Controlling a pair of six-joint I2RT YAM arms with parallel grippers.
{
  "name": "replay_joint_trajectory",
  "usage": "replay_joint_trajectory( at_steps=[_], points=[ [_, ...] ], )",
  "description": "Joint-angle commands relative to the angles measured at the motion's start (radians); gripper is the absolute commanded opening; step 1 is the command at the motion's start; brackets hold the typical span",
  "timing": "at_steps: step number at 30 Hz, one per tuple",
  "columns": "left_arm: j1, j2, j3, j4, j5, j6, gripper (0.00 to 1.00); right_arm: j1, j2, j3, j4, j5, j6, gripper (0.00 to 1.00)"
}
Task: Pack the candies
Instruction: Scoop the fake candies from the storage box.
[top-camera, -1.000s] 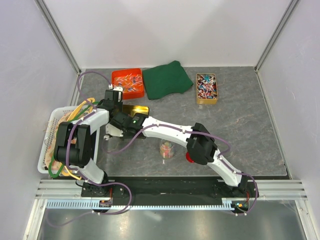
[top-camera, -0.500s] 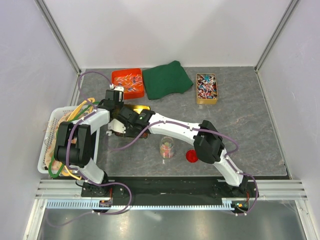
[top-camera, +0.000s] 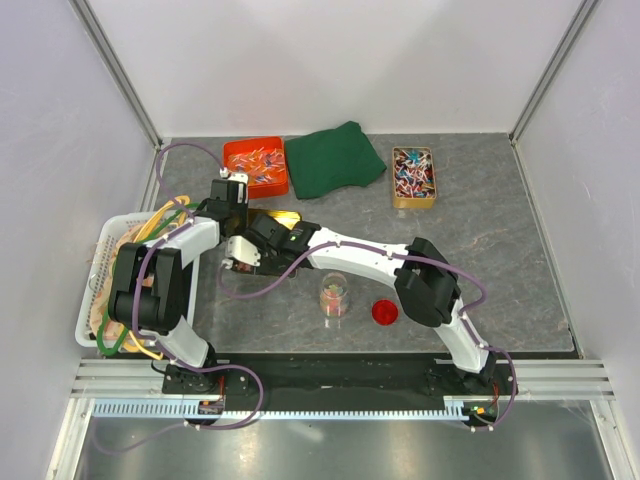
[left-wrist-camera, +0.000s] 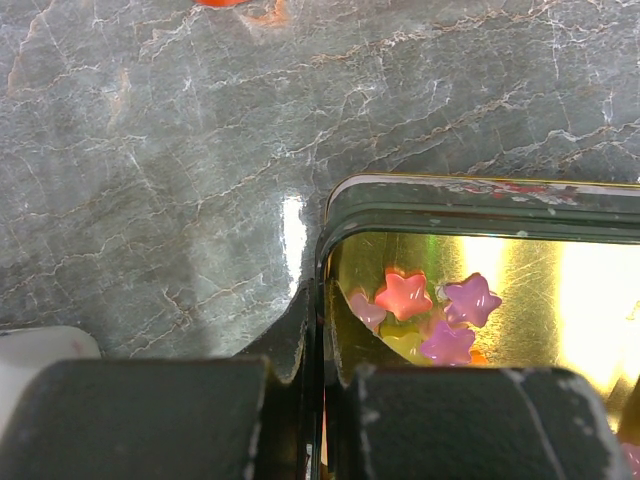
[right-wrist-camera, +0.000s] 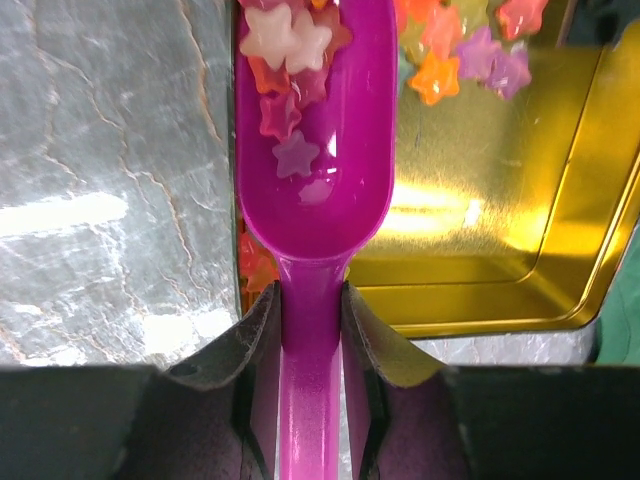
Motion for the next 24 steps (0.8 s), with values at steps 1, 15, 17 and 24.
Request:
replay_joint_trajectory(
  at_steps=[1, 15, 17, 24],
  points=[
    [0.001, 0.0, 0.021, 0.083, -0.01, -0.038, 0.02, -0.002, -0.027, -0.032, 0.01, -0.012, 0.024, 0.0],
    [0.003, 0.015, 0.024, 0.085, -0.007, -0.038, 0.02, 0.006, 0.002, -0.049, 0.008, 0.026, -0.003, 0.15],
    [0.003, 0.018, 0.025, 0.083, -0.007, -0.038, 0.02, 0.012, -0.001, -0.059, 0.019, 0.031, -0.009, 0.17],
    [0.003, 0.02, 0.025, 0.083, -0.005, -0.038, 0.02, 0.022, 0.001, -0.085, 0.028, 0.046, -0.025, 0.29]
  ],
)
